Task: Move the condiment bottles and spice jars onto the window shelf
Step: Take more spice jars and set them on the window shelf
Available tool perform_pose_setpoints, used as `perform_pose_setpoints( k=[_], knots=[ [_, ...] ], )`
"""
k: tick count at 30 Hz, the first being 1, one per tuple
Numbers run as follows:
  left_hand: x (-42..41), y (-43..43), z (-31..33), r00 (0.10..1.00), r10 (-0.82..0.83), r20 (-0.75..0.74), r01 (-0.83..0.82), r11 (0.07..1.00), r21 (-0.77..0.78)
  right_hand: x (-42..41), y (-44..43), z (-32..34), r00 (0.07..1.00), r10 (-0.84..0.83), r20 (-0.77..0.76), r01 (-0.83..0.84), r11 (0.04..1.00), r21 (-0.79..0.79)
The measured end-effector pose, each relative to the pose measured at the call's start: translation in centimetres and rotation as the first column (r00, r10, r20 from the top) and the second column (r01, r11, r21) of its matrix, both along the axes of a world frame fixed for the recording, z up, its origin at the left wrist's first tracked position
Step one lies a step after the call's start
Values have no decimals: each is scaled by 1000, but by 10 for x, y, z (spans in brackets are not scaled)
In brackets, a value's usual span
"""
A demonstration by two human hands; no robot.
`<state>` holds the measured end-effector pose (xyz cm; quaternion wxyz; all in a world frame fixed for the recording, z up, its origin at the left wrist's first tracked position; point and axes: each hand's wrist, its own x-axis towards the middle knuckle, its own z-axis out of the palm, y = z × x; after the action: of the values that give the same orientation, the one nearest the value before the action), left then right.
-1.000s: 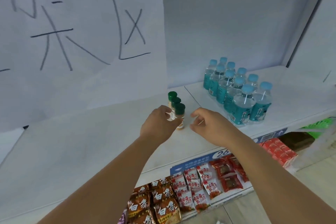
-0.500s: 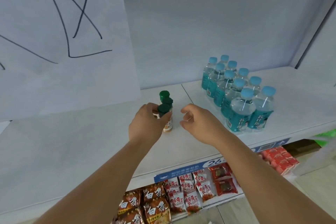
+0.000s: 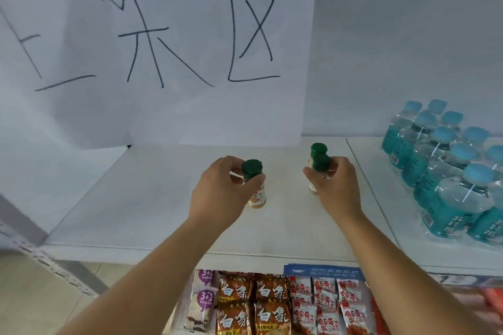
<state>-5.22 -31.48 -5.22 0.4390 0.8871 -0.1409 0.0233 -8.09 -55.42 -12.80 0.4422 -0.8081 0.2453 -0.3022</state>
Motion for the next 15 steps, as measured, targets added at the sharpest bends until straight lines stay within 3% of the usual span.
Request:
perform_pose_setpoints(
  k=[6, 15],
  knots=[
    [-5, 33, 0, 999, 42, 18, -42, 999, -12, -12, 13, 1, 996, 11, 88, -7, 999, -51],
    [-17, 100, 1, 996, 92, 20, -91, 993, -77, -29, 102, 31, 962, 265, 72, -260, 963, -70]
  ],
)
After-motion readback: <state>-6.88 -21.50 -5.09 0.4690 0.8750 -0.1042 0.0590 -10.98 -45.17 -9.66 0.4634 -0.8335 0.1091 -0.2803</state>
